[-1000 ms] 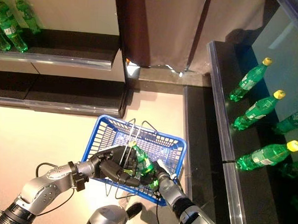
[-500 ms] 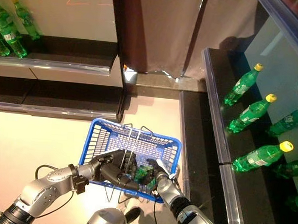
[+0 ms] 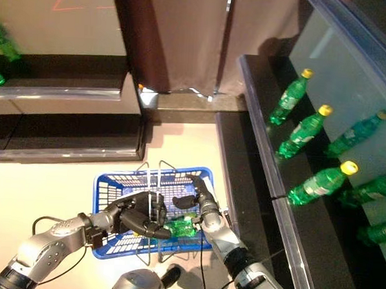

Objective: Pick up the drink and place into the basket.

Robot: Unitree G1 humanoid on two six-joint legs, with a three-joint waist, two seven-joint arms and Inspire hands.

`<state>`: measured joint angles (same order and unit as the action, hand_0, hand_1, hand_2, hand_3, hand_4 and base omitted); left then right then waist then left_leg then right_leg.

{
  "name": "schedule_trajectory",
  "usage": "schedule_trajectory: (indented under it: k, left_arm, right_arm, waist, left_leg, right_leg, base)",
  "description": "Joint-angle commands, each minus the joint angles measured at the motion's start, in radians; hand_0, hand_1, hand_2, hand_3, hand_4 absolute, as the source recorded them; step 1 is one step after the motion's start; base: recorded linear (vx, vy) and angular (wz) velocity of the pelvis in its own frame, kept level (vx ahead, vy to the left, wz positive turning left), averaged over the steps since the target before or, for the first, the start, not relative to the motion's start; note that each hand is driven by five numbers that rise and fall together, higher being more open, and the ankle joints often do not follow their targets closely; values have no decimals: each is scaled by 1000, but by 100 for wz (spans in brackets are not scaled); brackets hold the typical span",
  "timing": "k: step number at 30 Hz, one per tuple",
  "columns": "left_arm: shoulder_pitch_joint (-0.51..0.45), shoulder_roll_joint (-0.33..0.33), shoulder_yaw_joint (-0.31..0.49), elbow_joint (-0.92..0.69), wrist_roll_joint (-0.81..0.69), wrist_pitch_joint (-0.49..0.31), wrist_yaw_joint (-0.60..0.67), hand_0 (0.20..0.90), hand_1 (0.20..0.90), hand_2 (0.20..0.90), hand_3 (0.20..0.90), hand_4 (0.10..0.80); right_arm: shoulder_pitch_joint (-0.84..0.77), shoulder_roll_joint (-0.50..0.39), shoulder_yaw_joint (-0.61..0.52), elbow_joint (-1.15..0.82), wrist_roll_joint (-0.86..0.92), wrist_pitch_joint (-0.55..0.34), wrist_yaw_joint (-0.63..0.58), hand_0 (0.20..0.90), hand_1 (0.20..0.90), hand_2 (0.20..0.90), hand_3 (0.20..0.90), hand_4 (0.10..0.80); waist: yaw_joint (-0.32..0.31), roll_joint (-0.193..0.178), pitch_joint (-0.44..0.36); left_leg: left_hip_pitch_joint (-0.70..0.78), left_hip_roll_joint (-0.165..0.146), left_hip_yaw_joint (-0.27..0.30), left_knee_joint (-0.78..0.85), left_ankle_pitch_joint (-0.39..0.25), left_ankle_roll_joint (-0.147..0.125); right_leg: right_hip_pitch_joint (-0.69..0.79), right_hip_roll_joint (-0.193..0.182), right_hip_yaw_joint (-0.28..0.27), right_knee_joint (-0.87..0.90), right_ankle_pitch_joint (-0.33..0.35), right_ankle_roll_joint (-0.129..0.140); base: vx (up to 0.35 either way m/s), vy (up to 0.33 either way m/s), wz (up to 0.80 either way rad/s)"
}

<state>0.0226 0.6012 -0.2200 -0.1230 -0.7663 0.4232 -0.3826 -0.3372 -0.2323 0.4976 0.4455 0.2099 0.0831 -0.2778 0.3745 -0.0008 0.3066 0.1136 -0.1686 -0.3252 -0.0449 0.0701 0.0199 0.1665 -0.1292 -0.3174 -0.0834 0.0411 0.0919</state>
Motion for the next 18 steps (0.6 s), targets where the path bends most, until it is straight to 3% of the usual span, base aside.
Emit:
schedule_trajectory:
  k: [1,5,7,11,18]
  left_arm:
    - [-51,-116,169,-92,-100,-357,-45,300,300,300,200,100]
    - [4,-107,207,-4,-51,-431,-27,300,300,300,200,100]
    - [34,-107,227,9,-64,-429,-12,300,300,300,200,100]
    - [69,-158,258,89,-118,-472,62,300,300,300,200,100]
    - [80,-211,288,217,-105,-559,122,300,300,300,200,100]
  right_arm:
    - [44,-30,-44,-189,-41,-202,13,900,900,900,900,800]
    - [96,-105,-110,-326,-62,-231,82,900,900,900,900,800]
    - [120,-148,-150,-397,-55,-243,127,900,900,900,900,800]
    - [158,-202,-201,-496,-42,-276,191,900,900,900,900,800]
    - [205,-252,-283,-566,-11,-278,279,900,900,900,900,800]
  waist:
    - [-60,2,-226]
    - [-104,1,-222]
    - [-121,0,-221]
    - [-163,-4,-217]
    - [-216,-12,-214]
  left_leg:
    - [-22,36,119,-38,-23,21]
    - [-21,44,157,-40,-24,18]
    - [-23,49,174,-41,-24,16]
    - [-17,61,226,-39,-37,18]
    - [-9,68,267,-38,-48,15]
  right_leg:
    - [-35,64,59,12,21,-1]
    - [-48,76,102,0,31,2]
    - [-56,81,116,0,33,4]
    - [-67,91,142,8,26,0]
    - [-67,105,164,10,16,-7]
  base:
    - [-45,-42,-43]
    - [-24,-44,-44]
    - [15,-50,-37]
    - [33,-62,-31]
    - [25,-84,-18]
